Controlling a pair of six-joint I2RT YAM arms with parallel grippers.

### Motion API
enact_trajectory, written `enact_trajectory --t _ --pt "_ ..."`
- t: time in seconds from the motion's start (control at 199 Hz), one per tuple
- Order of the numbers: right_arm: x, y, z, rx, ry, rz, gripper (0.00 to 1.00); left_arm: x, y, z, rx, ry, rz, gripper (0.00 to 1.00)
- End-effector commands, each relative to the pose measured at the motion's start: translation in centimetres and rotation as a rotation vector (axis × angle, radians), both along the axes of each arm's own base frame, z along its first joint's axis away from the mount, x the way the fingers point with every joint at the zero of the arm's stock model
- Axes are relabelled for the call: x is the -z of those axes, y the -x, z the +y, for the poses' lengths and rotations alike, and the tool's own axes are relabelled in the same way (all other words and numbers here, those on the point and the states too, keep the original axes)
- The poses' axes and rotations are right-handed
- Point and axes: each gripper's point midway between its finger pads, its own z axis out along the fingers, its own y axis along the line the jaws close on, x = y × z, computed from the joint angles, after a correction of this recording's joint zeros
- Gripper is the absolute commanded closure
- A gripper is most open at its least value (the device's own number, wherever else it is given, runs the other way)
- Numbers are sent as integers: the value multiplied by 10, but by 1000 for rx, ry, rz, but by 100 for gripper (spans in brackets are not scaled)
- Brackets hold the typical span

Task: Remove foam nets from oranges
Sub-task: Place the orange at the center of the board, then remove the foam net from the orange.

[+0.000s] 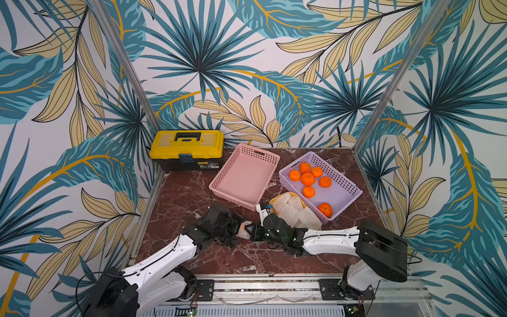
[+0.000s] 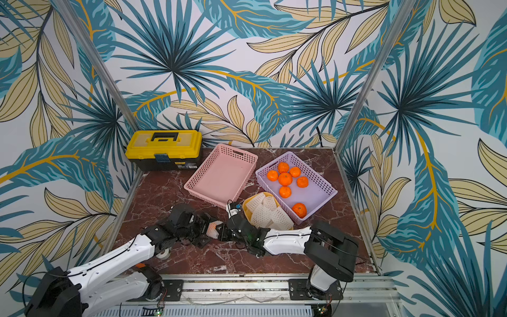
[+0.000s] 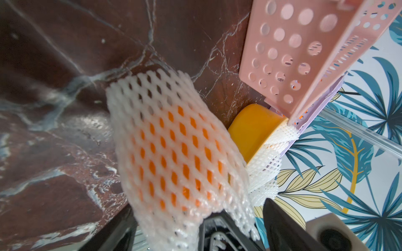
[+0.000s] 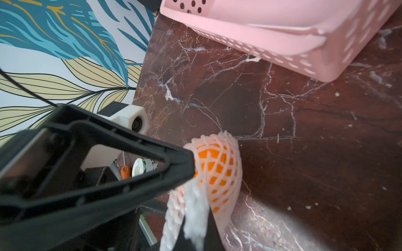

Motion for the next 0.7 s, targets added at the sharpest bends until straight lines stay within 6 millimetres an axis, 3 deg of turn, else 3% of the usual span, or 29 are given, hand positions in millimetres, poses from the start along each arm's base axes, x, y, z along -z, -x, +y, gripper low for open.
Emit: enact_trajectory --t 0.0,0.191,0.373,0.554,0.695 --pt "-4 3 10 -41 -26 -12 100 2 -6 2 -41 2 -19 15" --pt "-5 12 15 -100 -29 -22 100 4 -14 -7 -23 21 -23 22" --pt "-4 13 12 -102 -12 -28 96 5 -15 -11 -7 17 -18 47" --pt "-7 14 5 -99 6 -45 79 8 -12 -5 -33 14 -17 70" --pt "-10 16 -4 -88 13 -60 59 6 -11 -1 -48 9 -19 76"
